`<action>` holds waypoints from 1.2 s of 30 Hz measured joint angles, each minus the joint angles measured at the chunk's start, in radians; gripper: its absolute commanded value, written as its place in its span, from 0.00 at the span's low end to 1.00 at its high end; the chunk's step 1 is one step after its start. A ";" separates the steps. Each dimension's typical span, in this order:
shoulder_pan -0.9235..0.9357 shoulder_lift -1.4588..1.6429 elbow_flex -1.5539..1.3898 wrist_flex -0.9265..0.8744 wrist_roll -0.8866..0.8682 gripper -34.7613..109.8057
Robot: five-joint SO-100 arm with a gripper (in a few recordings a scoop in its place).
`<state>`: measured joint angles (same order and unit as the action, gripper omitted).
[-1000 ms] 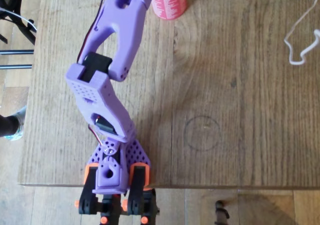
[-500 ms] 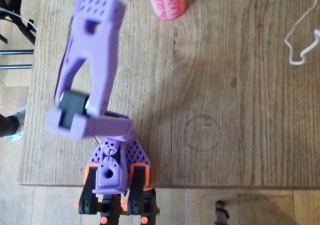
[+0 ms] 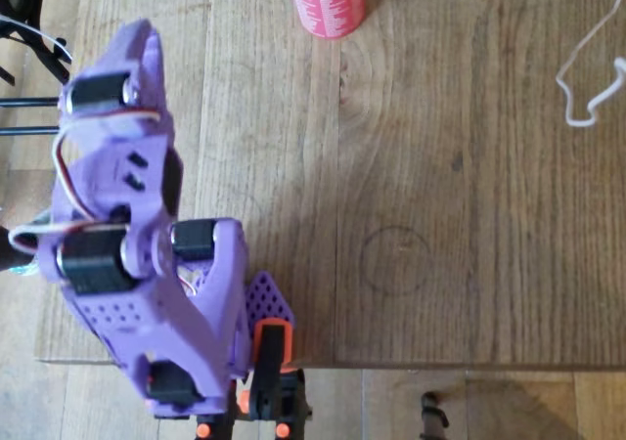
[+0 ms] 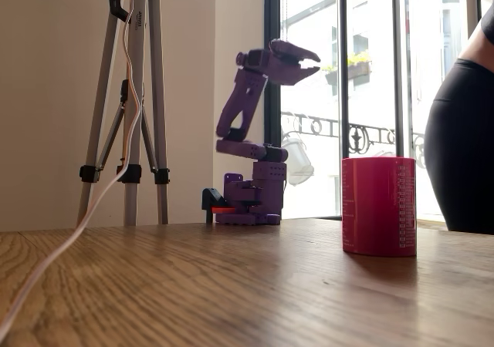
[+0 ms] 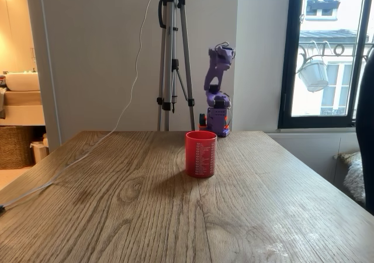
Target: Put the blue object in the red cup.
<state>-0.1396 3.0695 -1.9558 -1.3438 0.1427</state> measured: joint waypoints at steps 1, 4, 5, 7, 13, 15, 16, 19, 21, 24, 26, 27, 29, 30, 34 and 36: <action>-0.021 0.018 -0.017 0.005 0.000 0.25; -0.028 0.095 -0.179 0.097 0.009 0.25; -0.026 0.107 -0.250 0.120 0.014 0.25; -0.014 0.152 -0.391 0.152 0.035 0.25; 0.025 0.227 -0.798 0.129 -0.025 0.25; 0.031 0.225 -0.890 0.129 -0.067 0.25; 0.038 0.233 -0.936 0.129 -0.089 0.25; 0.080 0.222 -1.015 0.129 -0.135 0.25; 0.112 0.232 -1.057 0.130 -0.140 0.25; 0.152 0.232 -1.091 0.137 -0.137 0.25; 0.167 0.230 -1.092 0.137 -0.123 0.25; 0.170 0.232 -1.092 0.137 -0.115 0.25; 0.169 0.232 -1.092 0.137 -0.089 0.25; 0.169 0.232 -1.092 0.137 -0.077 0.25; 0.196 0.232 -1.092 0.137 -0.084 0.25; 0.202 0.232 -1.092 0.137 -0.084 0.25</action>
<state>0.0629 3.3011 -3.0480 -1.2072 0.0583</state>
